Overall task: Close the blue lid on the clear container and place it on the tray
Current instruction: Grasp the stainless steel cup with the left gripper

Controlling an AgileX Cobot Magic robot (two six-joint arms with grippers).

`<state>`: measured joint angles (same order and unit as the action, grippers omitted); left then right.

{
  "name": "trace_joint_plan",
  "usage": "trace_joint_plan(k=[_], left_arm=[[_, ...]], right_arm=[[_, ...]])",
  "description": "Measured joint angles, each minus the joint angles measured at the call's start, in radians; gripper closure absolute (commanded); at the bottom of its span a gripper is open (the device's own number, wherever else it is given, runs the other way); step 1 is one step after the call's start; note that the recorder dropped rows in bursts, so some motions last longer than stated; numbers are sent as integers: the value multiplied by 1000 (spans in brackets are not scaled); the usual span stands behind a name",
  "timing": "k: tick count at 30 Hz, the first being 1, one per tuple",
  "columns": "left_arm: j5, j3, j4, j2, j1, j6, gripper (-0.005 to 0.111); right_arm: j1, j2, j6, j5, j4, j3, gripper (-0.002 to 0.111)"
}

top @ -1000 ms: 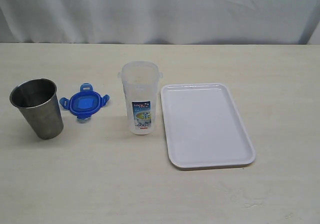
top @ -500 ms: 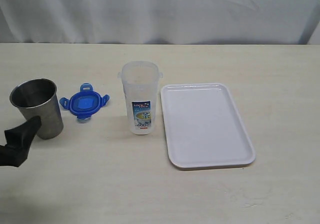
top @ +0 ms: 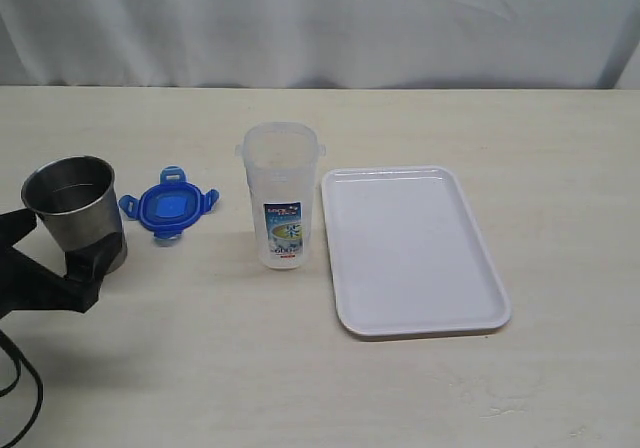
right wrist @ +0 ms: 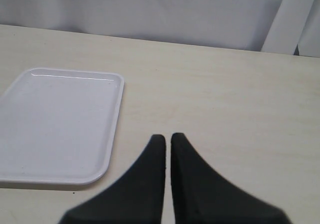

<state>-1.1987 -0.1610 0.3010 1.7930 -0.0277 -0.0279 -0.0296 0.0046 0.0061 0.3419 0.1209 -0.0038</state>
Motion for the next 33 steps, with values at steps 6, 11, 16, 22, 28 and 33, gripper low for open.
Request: trace_joint_plan(k=[6, 11, 16, 22, 28, 33], left_arm=[[46, -63, -2, 31, 0, 3, 3], [93, -102, -2, 72, 0, 3, 3], [104, -132, -2, 82, 0, 3, 3], [120, -190, -2, 114, 0, 3, 3], [128, -236, 2, 163, 0, 3, 3], [125, -247, 2, 165, 0, 3, 3]], right_arm=[[0, 0, 0, 0, 0, 0, 104], [0, 0, 0, 0, 0, 0, 104], [0, 0, 0, 0, 0, 0, 104], [0, 0, 0, 0, 0, 0, 104], [0, 0, 0, 0, 0, 0, 104], [0, 0, 0, 0, 0, 0, 104]])
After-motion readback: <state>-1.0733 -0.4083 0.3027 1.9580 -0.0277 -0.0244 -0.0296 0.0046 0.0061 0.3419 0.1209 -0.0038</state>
